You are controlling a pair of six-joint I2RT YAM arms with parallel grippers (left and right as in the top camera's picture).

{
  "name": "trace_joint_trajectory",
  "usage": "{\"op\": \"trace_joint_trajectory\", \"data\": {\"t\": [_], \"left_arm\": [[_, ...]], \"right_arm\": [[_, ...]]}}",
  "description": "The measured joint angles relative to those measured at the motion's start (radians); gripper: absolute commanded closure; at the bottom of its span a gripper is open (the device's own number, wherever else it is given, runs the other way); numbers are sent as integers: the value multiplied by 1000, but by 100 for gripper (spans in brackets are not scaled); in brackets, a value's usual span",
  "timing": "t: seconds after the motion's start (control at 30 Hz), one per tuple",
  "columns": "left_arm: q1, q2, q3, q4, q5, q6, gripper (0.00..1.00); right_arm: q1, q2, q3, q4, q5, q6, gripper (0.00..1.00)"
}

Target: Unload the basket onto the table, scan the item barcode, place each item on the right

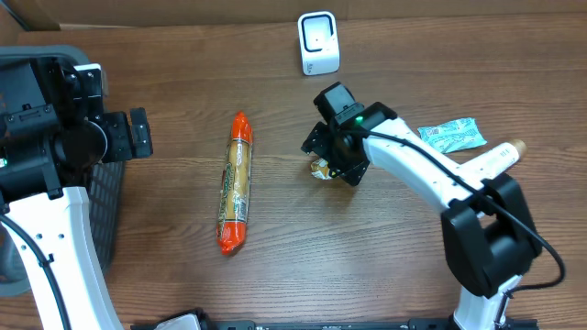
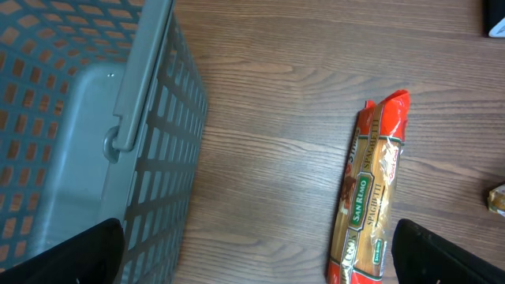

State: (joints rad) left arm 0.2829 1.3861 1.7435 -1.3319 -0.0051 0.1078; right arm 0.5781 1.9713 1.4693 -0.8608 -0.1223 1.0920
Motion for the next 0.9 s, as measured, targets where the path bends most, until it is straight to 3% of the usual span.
{"op": "trace_joint_trajectory", "data": {"t": [0.23,0.37,0.4,0.53,0.7,0.9], "left_arm": [[0,0,0,0,0,0,0],[0,0,0,0,0,0,1],[0,0,0,0,0,0,0],[0,0,0,0,0,0,0],[0,0,0,0,0,0,1],[0,0,0,0,0,0,0]], "right_arm": [[5,70,-3,39,7,14,37],[5,75,-5,45,7,19,64],[5,75,-5,48,6,21,75],[5,74,-4,49,-1,8,96],[4,74,-4,48,-18,-64,96],[-15,74,42,-85,-65,-316,96]]}}
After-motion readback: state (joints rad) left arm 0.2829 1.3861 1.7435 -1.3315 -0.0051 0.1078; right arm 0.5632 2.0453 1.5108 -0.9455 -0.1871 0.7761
